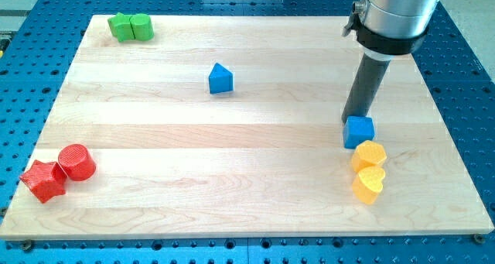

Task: Place the blue triangle above the blue cube

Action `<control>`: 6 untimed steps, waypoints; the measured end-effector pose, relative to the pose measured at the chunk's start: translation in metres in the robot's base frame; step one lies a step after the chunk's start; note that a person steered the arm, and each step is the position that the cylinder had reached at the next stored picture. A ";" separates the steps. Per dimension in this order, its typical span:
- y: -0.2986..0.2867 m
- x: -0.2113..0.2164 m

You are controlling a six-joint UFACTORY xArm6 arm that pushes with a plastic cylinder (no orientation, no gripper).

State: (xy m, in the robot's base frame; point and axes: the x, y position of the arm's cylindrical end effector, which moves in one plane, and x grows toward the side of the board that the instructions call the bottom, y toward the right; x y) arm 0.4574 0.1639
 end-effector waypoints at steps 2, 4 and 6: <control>-0.026 -0.045; -0.219 -0.020; -0.247 -0.094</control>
State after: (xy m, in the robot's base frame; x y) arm 0.3631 -0.0835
